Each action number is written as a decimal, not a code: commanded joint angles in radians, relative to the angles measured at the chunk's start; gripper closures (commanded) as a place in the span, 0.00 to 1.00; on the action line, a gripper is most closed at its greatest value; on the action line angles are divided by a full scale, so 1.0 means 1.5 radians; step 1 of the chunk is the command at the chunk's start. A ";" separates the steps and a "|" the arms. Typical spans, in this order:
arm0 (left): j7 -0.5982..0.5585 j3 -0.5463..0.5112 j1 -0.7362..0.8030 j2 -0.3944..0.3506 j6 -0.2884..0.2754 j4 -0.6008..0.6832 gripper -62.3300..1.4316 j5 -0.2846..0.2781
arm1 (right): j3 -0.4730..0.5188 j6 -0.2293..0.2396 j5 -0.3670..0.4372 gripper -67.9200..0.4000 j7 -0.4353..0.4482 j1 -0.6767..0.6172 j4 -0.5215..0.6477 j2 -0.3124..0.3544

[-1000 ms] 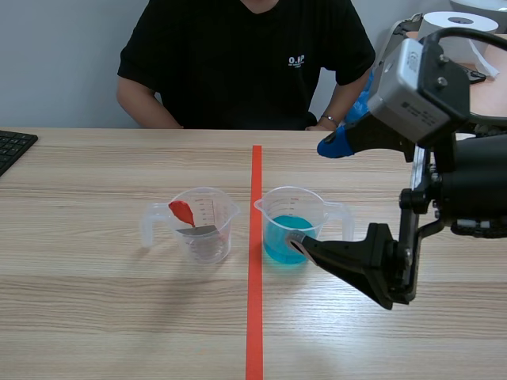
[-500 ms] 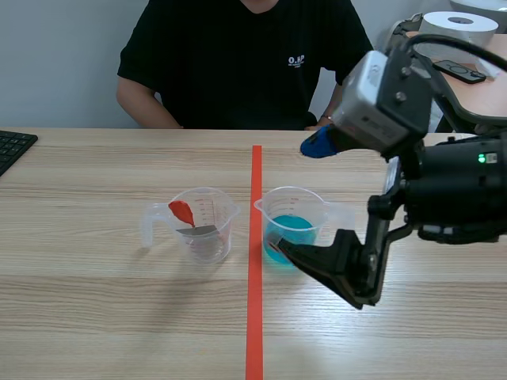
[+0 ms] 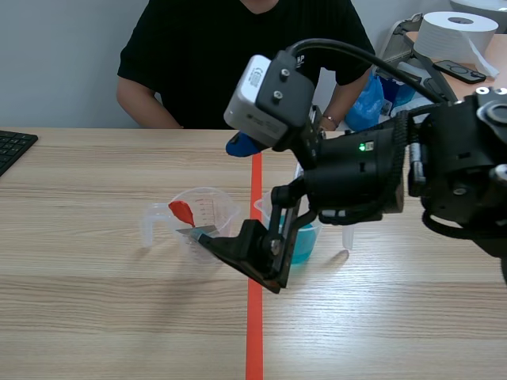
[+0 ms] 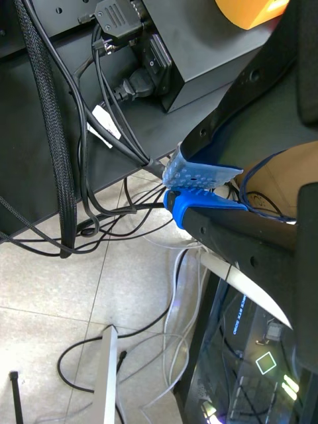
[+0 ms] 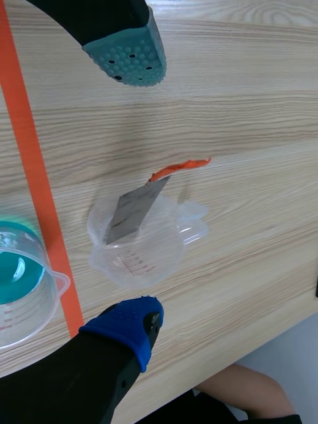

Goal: Do the redox reaction experiment.
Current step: 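Lift the metal plate out of the left beaker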

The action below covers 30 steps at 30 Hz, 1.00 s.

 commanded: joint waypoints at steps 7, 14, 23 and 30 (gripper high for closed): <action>-0.004 -0.001 0.007 -0.003 -0.003 0.006 0.93 -0.002 | -0.049 0.004 -0.033 0.00 -0.001 0.075 -0.088 -0.077; -0.004 -0.001 0.007 -0.003 -0.003 0.006 0.93 -0.002 | -0.062 0.004 -0.071 0.00 -0.002 0.085 -0.131 -0.109; -0.004 -0.001 0.007 -0.003 -0.003 0.006 0.93 -0.002 | -0.062 0.004 -0.073 0.20 -0.006 0.085 -0.133 -0.118; -0.004 -0.001 0.007 -0.003 -0.003 0.006 0.93 -0.002 | -0.062 0.004 -0.073 0.54 -0.015 0.085 -0.133 -0.118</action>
